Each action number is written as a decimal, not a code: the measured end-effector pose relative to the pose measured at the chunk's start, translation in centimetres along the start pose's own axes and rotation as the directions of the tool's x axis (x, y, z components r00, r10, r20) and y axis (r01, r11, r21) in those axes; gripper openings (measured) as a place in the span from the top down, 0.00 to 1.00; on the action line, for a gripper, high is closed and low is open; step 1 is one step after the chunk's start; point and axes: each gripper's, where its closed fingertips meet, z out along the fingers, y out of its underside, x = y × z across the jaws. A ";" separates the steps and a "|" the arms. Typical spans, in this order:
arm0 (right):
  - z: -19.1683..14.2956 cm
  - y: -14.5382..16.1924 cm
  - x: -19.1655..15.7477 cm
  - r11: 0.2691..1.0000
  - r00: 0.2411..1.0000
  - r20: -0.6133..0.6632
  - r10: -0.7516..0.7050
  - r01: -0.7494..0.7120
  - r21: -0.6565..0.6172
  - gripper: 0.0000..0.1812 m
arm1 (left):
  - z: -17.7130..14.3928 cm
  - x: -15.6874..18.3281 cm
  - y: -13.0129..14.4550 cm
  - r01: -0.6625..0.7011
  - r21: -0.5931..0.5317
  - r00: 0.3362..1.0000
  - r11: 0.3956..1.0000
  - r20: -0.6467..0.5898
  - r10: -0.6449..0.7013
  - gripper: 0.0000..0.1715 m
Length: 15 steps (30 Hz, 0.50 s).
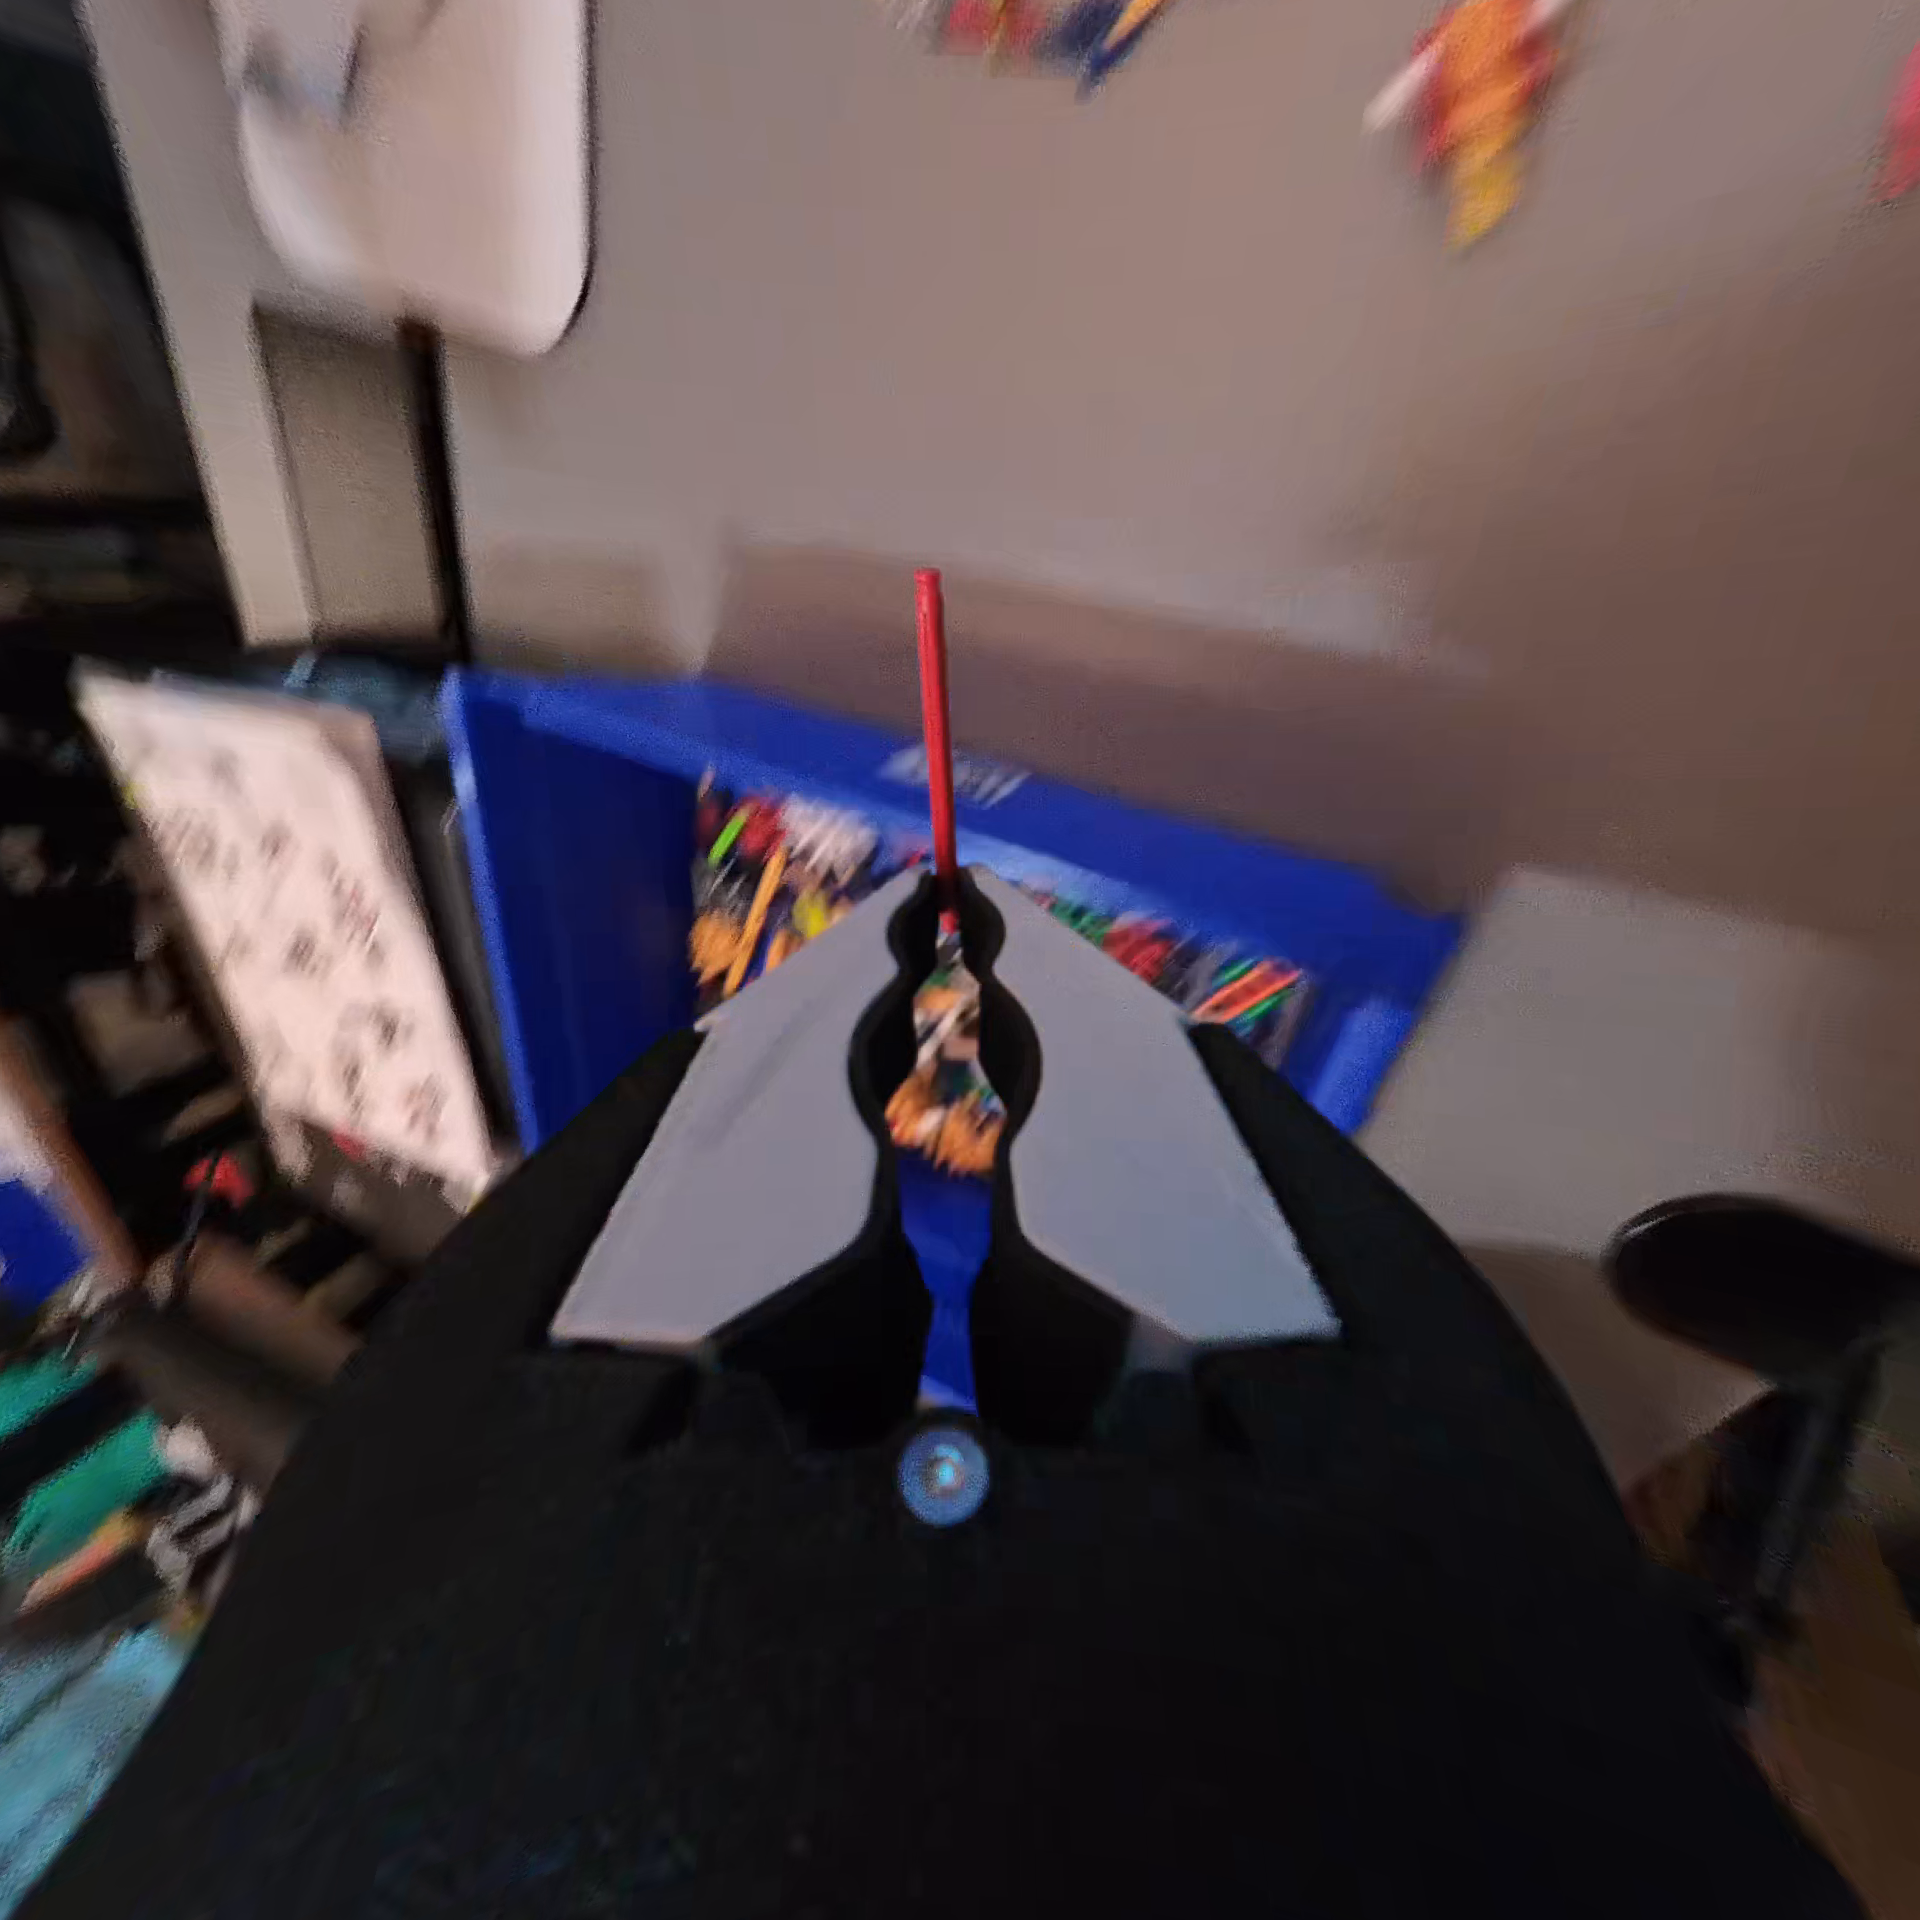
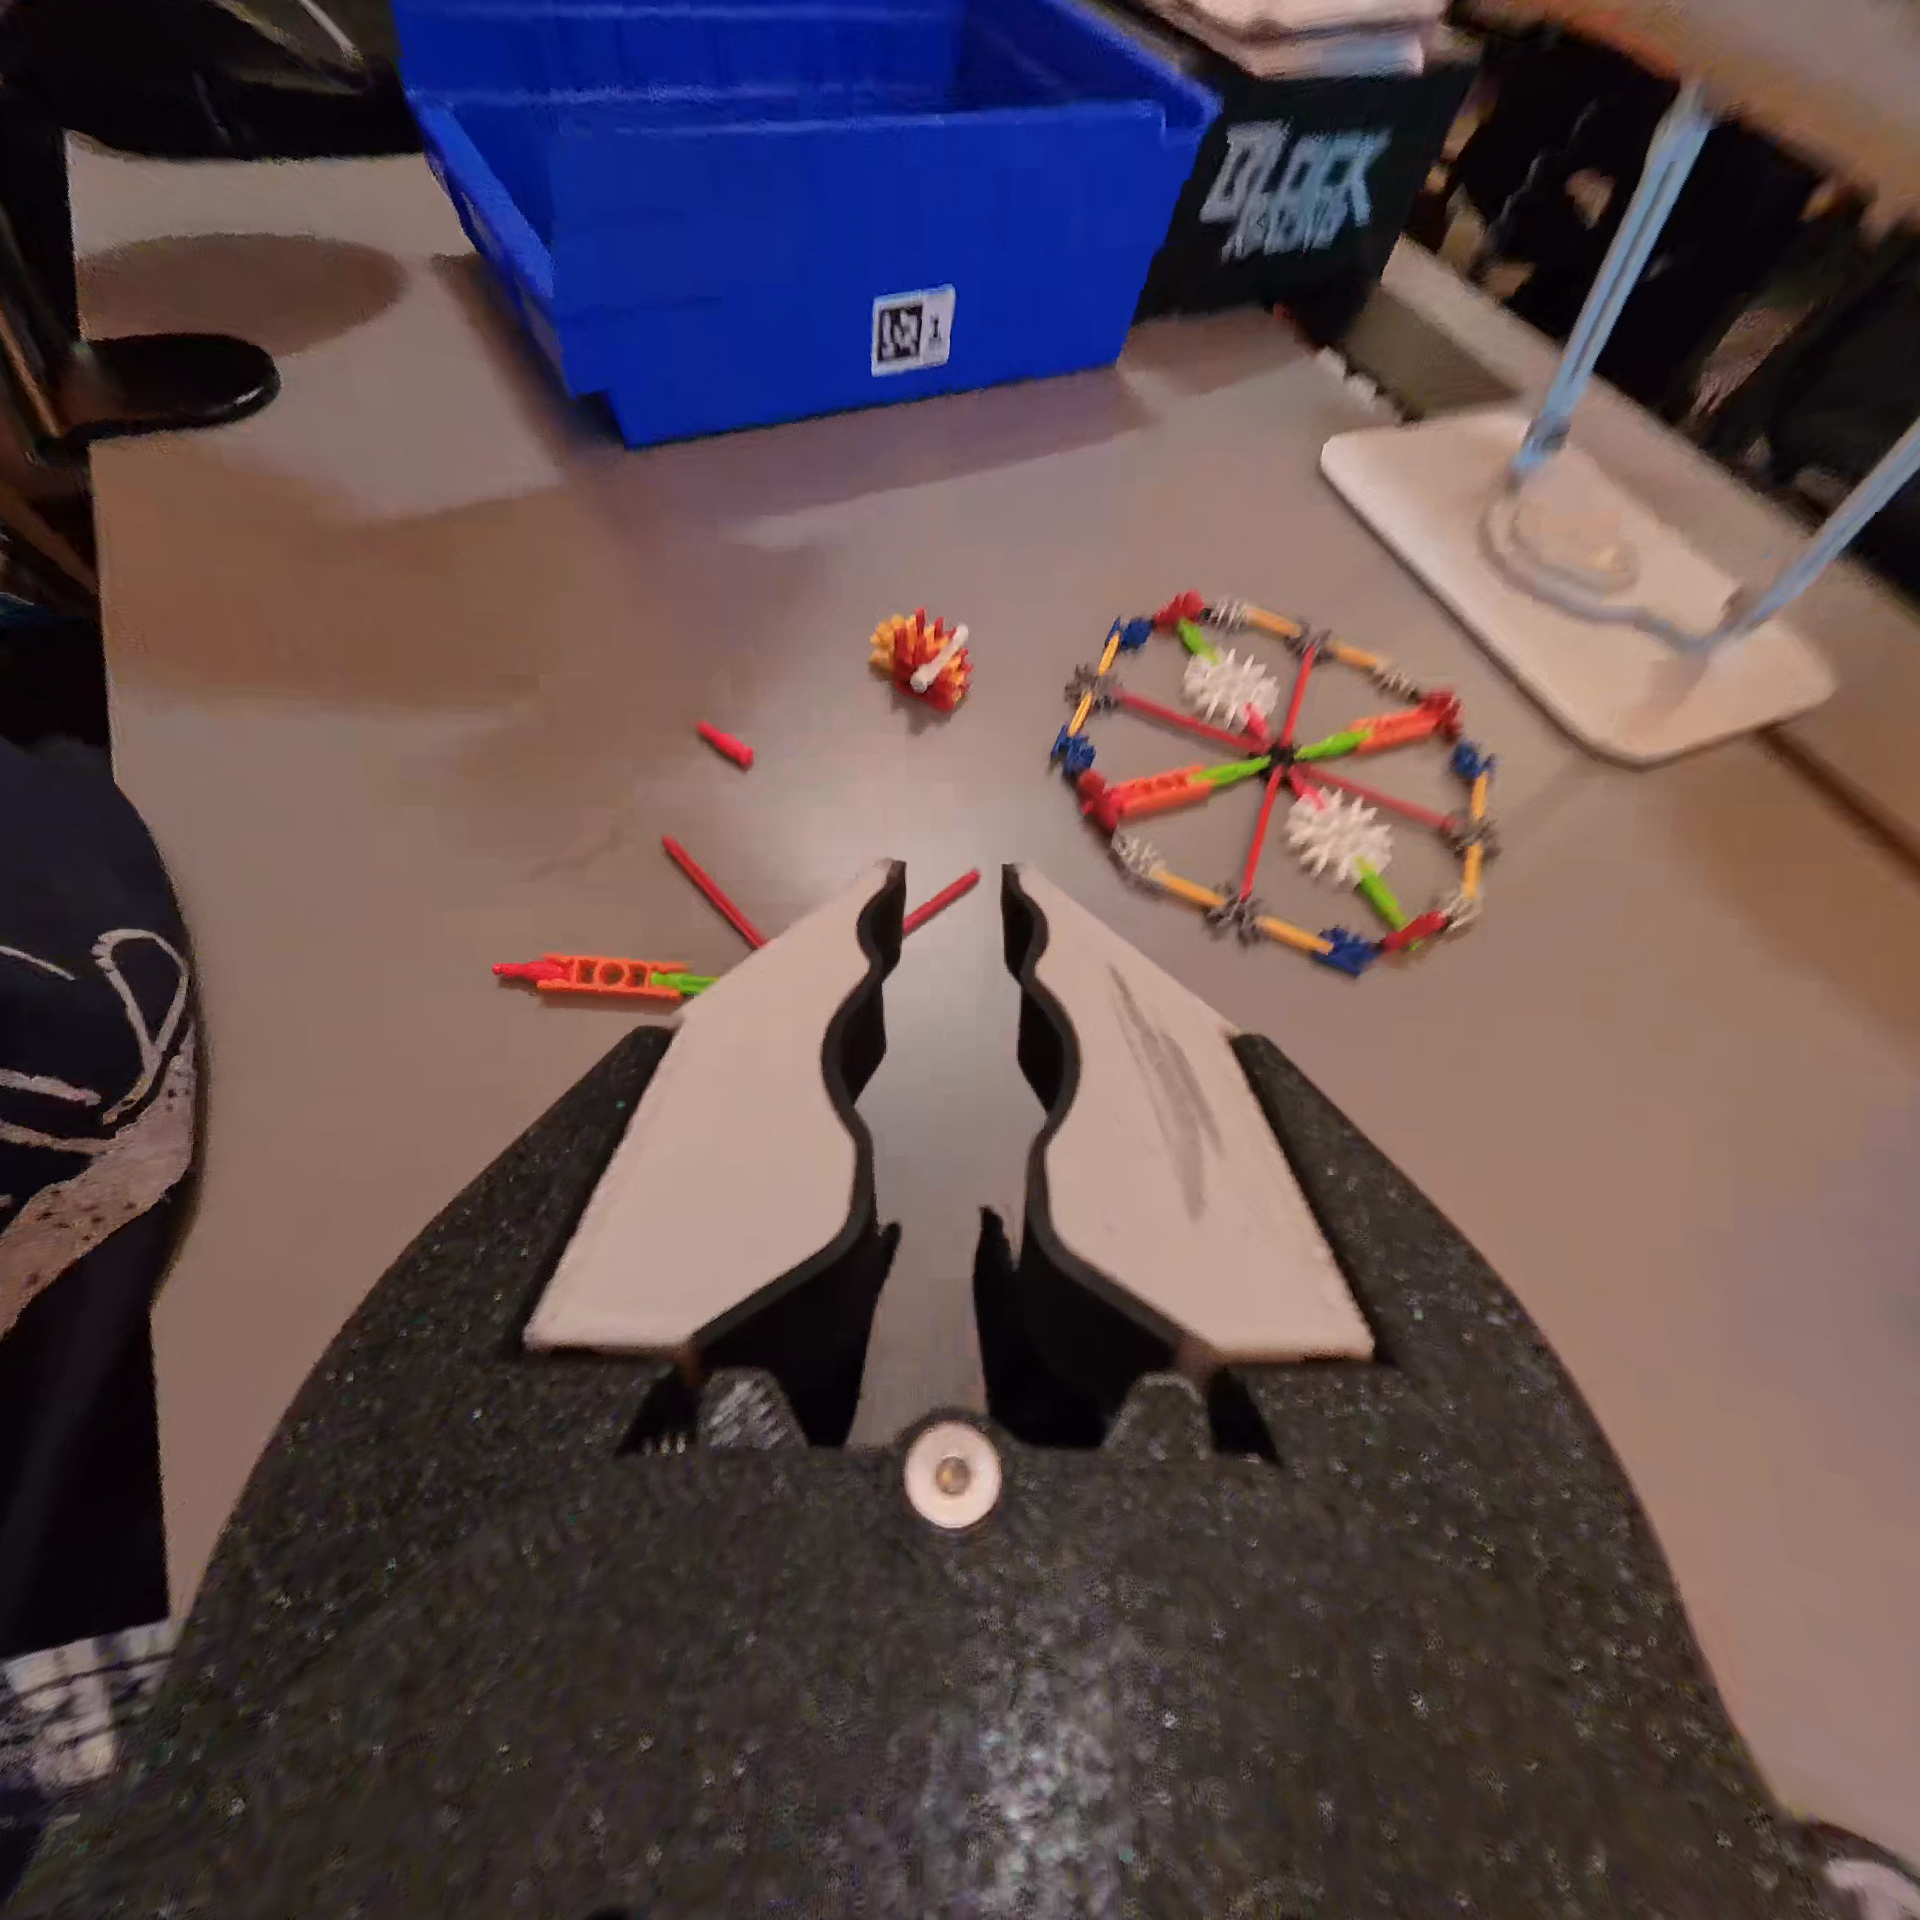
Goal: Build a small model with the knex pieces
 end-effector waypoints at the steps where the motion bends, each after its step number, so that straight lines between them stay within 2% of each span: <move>1: -0.3 -0.8 -0.3 0.998 0.998 -0.020 -0.057 0.057 0.010 0.90 | 0.0 2.0 -2.2 -0.017 0.046 0.998 0.999 -0.053 0.019 0.99; 3: -0.7 -2.2 -0.9 0.987 0.986 -0.057 -0.157 0.158 0.021 0.90 | 0.2 6.2 -6.4 -0.031 0.147 0.978 0.989 -0.198 0.060 0.99; 5: -1.0 -3.5 -1.7 0.967 0.964 -0.088 -0.250 0.254 0.037 0.88 | 0.8 9.7 -9.3 -0.040 0.201 0.942 0.979 -0.320 0.104 0.99; 7: -1.2 -4.5 -2.7 0.940 0.937 -0.109 -0.332 0.338 0.048 0.88 | 1.5 12.3 -11.0 -0.050 0.229 0.902 0.972 -0.408 0.142 0.99; 10: -0.9 -5.0 -3.9 0.895 0.889 -0.134 -0.438 0.445 0.026 0.87 | 1.4 15.1 -13.7 0.007 0.286 0.829 0.958 -0.537 0.154 0.99; 15: 1.1 -3.4 -5.0 0.788 0.777 -0.133 -0.615 0.607 -0.098 0.87 | 1.1 18.1 -16.1 0.046 0.323 0.741 0.945 -0.646 0.185 0.99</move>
